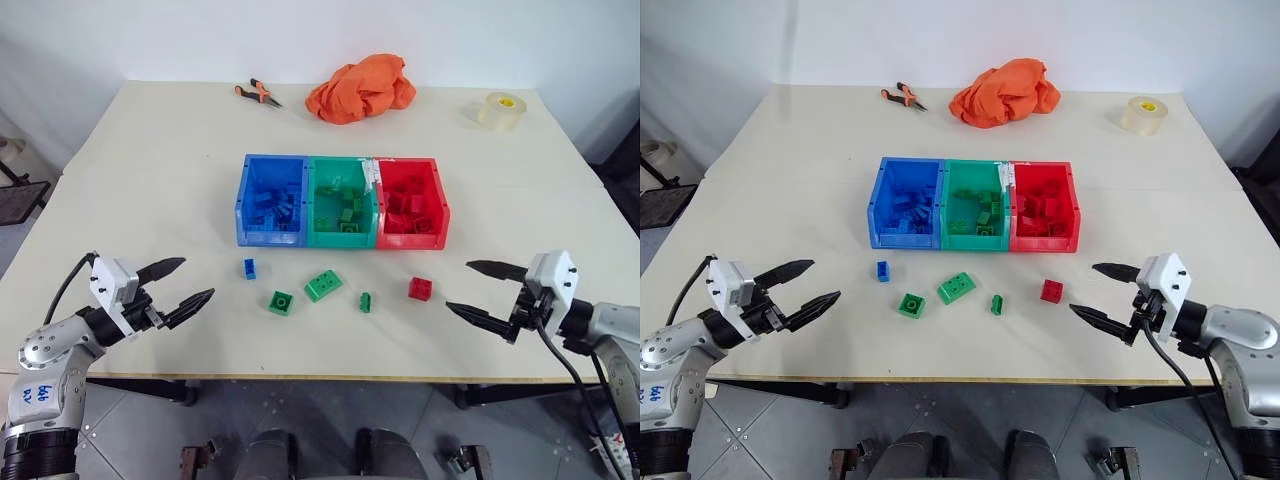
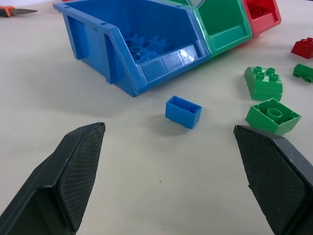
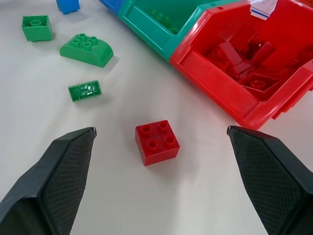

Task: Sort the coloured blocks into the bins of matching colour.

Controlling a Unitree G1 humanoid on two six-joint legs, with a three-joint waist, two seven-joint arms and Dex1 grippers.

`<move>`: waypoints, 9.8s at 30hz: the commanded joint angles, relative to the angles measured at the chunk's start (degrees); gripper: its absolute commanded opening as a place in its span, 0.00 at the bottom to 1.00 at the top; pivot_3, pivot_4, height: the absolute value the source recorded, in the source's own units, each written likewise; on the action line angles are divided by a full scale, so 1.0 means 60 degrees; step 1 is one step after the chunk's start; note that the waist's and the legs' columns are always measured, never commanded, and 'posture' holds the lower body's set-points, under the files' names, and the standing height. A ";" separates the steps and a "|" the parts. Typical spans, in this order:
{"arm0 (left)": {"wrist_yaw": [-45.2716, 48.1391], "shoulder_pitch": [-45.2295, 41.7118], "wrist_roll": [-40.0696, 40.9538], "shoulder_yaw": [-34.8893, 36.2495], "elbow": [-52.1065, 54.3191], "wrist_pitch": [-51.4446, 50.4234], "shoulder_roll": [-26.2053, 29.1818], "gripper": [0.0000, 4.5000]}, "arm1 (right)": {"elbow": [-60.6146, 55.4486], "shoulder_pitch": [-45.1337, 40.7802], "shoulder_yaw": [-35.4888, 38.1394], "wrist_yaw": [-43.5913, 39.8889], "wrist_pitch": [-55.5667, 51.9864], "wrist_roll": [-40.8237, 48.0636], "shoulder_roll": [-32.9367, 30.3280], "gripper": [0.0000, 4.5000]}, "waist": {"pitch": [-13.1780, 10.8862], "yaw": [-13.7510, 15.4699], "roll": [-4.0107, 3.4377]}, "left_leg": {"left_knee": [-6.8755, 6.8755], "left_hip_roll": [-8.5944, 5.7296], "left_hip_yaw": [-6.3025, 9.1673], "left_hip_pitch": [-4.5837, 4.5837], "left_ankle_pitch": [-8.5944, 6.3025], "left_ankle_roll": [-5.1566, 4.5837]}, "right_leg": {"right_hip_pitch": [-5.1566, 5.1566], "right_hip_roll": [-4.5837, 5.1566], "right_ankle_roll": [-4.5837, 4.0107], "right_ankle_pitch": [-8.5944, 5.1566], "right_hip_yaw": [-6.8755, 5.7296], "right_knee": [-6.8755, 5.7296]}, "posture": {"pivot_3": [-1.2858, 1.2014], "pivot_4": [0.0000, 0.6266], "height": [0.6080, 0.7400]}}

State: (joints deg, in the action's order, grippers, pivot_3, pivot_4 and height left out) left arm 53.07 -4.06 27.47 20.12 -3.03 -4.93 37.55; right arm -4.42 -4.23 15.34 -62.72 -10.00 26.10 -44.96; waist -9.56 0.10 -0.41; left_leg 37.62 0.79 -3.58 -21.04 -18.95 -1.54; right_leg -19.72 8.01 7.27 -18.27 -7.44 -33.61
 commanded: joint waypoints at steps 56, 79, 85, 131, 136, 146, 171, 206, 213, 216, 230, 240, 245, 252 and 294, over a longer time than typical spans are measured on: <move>0.3318 0.0087 0.0542 -0.0201 -0.0293 0.0556 0.0808 1.00 | 0.4032 -0.3927 -0.3419 -0.1192 0.0715 -0.2680 0.0246 0.66 | -0.0007 -0.0061 -0.0007 | 0.0031 -0.0002 0.0011 0.0000 0.0000 -0.0003 | -0.0002 -0.0054 -0.0005 -0.0003 -0.0022 -0.0042 | 0.52 0.24 1.00; 0.4291 -0.0321 0.1390 0.0003 -0.0720 0.1225 0.0139 1.00 | 0.7338 -0.8566 -0.3044 0.1373 0.0907 -0.3354 0.2084 0.69 | -0.0008 -0.0293 -0.0008 | 0.0034 -0.0004 0.0010 -0.0010 -0.0002 0.0002 | -0.0025 -0.0066 -0.0010 -0.0005 -0.0027 -0.0073 | 0.52 0.24 1.00; 0.4630 -0.0448 0.1369 -0.0129 -0.0884 0.1234 0.0058 1.00 | 0.7588 -0.8853 -0.2863 0.1383 0.1569 -0.3354 0.2190 0.99 | -0.0008 -0.0311 -0.0009 | 0.0035 0.0002 -0.0004 -0.0008 -0.0002 0.0002 | -0.0037 -0.0075 -0.0009 -0.0005 -0.0030 -0.0083 | 0.52 0.24 1.00; 0.5221 -0.0592 0.1131 -0.0410 -0.1909 0.1927 0.0024 1.00 | 0.3124 -0.4453 -0.4879 -0.0901 0.0885 -0.3148 0.1999 0.99 | -0.0005 -0.0034 0.0005 | 0.0070 -0.0009 0.0027 -0.0011 -0.0024 -0.0016 | -0.0010 -0.0055 -0.0004 -0.0002 -0.0023 -0.0079 | 0.52 0.24 1.00; 0.5010 -0.0515 0.1145 -0.0305 -0.1749 0.1963 -0.0071 1.00 | 0.3414 -0.4557 -0.4874 -0.1061 0.1071 -0.3089 0.2068 0.99 | -0.0005 -0.0100 0.0004 | 0.0071 -0.0005 0.0027 -0.0003 -0.0023 -0.0015 | -0.0002 -0.0062 -0.0004 -0.0002 -0.0027 -0.0079 | 0.52 0.24 1.00; 0.4668 -0.0524 0.1097 -0.0218 -0.1790 0.2176 -0.0130 1.00 | 0.2749 -0.4437 -0.4428 -0.0735 0.1149 -0.2633 0.2341 0.32 | -0.0006 -0.0153 0.0004 | 0.0071 -0.0001 0.0024 -0.0003 -0.0023 -0.0014 | -0.0006 -0.0066 -0.0004 -0.0002 -0.0031 -0.0082 | 0.52 0.24 1.00; 0.4333 -0.0928 0.0970 -0.0338 -0.2146 0.2536 -0.0260 1.00 | 0.5880 -0.8306 -0.3432 0.1004 0.1963 -0.3110 0.3675 0.99 | -0.0004 -0.0334 0.0008 | 0.0063 -0.0005 -0.0001 -0.0014 -0.0020 -0.0003 | -0.0106 -0.0066 -0.0006 -0.0003 -0.0029 -0.0230 | 0.52 0.24 1.00; 0.3836 -0.0712 0.0912 -0.0220 -0.1710 0.2566 -0.0412 1.00 | 0.2253 -0.5047 -0.4563 -0.1077 0.0271 -0.2281 0.2025 0.99 | -0.0004 -0.0105 0.0007 | 0.0065 0.0009 -0.0001 -0.0003 -0.0040 -0.0011 | -0.0027 -0.0065 -0.0004 0.0000 -0.0028 -0.0083 | 0.52 0.24 1.00; 0.3587 0.0180 0.1118 0.0185 -0.0971 0.2445 -0.0300 1.00 | 0.4630 -0.6164 -0.5360 -0.1928 0.1887 -0.2882 0.3071 0.99 | -0.0004 -0.0178 0.0007 | 0.0074 0.0006 0.0007 0.0000 -0.0042 -0.0017 | -0.0015 -0.0071 -0.0003 0.0000 -0.0035 -0.0086 | 0.52 0.24 1.00; 0.3471 0.0443 0.1164 0.0294 -0.0685 0.2396 -0.0340 1.00 | 0.5482 -0.6520 -0.5459 -0.2116 0.2458 -0.3067 0.3442 0.99 | -0.0005 -0.0261 0.0005 | 0.0074 0.0005 0.0013 0.0001 -0.0038 -0.0014 | -0.0013 -0.0068 -0.0003 0.0000 -0.0031 -0.0090 | 0.52 0.24 1.00; 0.2980 0.1214 0.1297 0.0452 0.0112 0.2363 -0.0438 1.00 | 0.8902 -0.8115 -0.5650 -0.2362 0.3801 -0.4161 0.4917 0.99 | -0.0007 -0.0326 0.0001 | 0.0070 0.0005 0.0030 0.0003 -0.0036 -0.0010 | -0.0015 -0.0064 -0.0007 -0.0001 -0.0008 -0.0104 | 0.52 0.24 1.00; 0.2915 0.0966 0.1240 0.0328 -0.0054 0.2385 -0.0435 1.00 | 0.7621 -0.7628 -0.5094 -0.2414 0.3500 -0.3815 0.4565 0.32 | -0.0008 -0.0329 -0.0001 | 0.0070 0.0005 0.0035 0.0002 -0.0037 -0.0008 | -0.0019 -0.0062 -0.0007 -0.0002 -0.0005 -0.0115 | 0.52 0.24 1.00; 0.2931 0.0691 0.1185 0.0181 -0.0226 0.2366 -0.0466 1.00 | 0.5684 -0.7138 -0.4481 -0.2026 0.2114 -0.3217 0.4098 0.32 | -0.0008 -0.0311 -0.0001 | 0.0070 0.0004 0.0035 0.0000 -0.0037 -0.0008 | -0.0018 -0.0058 -0.0007 -0.0001 -0.0005 -0.0111 | 0.52 0.24 1.00; 0.3028 0.0013 0.1072 -0.0078 -0.0732 0.2392 -0.0453 1.00 | 0.6856 -0.8514 -0.3653 -0.0258 0.1878 -0.3577 0.3559 0.32 | -0.0010 -0.0322 -0.0003 | 0.0069 0.0001 0.0020 -0.0001 -0.0038 -0.0006 | -0.0029 -0.0061 -0.0007 -0.0002 -0.0011 -0.0112 | 0.52 0.24 1.00; 0.4005 -0.0841 0.0722 -0.0497 -0.1816 0.2426 -0.0034 1.00 | 0.0875 -0.2298 -0.1625 -0.1907 0.0745 -0.0723 -0.0205 0.99 | -0.0002 -0.0263 0.0013 | 0.0062 0.0018 -0.0031 -0.0006 -0.0037 -0.0007 | -0.0050 -0.0057 -0.0005 0.0000 -0.0027 -0.0095 | 0.52 0.24 1.00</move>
State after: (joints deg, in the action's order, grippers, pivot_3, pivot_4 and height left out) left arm 78.35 -10.26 32.31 17.70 -18.40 10.74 37.00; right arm 2.29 -17.61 3.48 -73.60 -7.10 19.73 -46.40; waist -9.58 -1.48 -0.33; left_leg 37.99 0.87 -3.74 -21.06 -19.19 -1.61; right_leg -19.95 7.68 7.24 -18.27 -7.58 -34.15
